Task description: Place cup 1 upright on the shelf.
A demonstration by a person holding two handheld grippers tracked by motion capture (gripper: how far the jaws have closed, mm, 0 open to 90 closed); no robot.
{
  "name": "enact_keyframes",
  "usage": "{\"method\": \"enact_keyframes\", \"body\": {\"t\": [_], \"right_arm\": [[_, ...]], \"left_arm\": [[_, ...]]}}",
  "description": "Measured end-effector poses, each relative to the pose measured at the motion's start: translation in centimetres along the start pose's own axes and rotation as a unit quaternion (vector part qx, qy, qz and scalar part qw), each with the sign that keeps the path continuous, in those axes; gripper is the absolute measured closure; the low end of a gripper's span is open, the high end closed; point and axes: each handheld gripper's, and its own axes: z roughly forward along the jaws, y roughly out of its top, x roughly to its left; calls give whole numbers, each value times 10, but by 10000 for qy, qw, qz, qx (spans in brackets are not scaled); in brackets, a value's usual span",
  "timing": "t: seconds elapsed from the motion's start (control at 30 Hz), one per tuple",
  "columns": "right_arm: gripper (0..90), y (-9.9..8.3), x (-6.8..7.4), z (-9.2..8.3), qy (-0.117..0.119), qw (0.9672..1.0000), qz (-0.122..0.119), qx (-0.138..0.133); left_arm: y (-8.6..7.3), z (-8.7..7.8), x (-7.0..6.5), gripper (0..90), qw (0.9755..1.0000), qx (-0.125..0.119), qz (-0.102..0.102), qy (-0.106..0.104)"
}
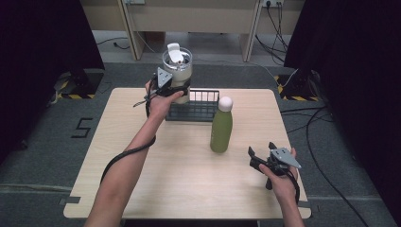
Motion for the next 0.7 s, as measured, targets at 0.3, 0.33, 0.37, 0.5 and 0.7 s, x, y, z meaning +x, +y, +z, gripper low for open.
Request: {"method": "enact_keyframes", "body": {"t": [0.3, 0.33, 0.37, 0.5, 0.7], "right_arm": [[148, -1, 0, 1, 9, 10000, -13, 12], [148, -1, 0, 1, 10, 10000, -8, 15], [148, -1, 0, 1, 6, 10000, -6, 23], [148, -1, 0, 1, 10, 10000, -4, 21], [148, -2, 1, 2, 23, 10000, -17, 35]], "left_arm": [[-11, 5, -1, 95, 9999, 162, -29, 18], [-13, 5, -1, 95, 9998, 187, -24, 19], [-14, 6, -1, 95, 9998, 197, -32, 22], [-20, 8, -1, 95, 9996, 275, -30, 36], [-26, 10, -1, 95, 9994, 344, -89, 52]]}}
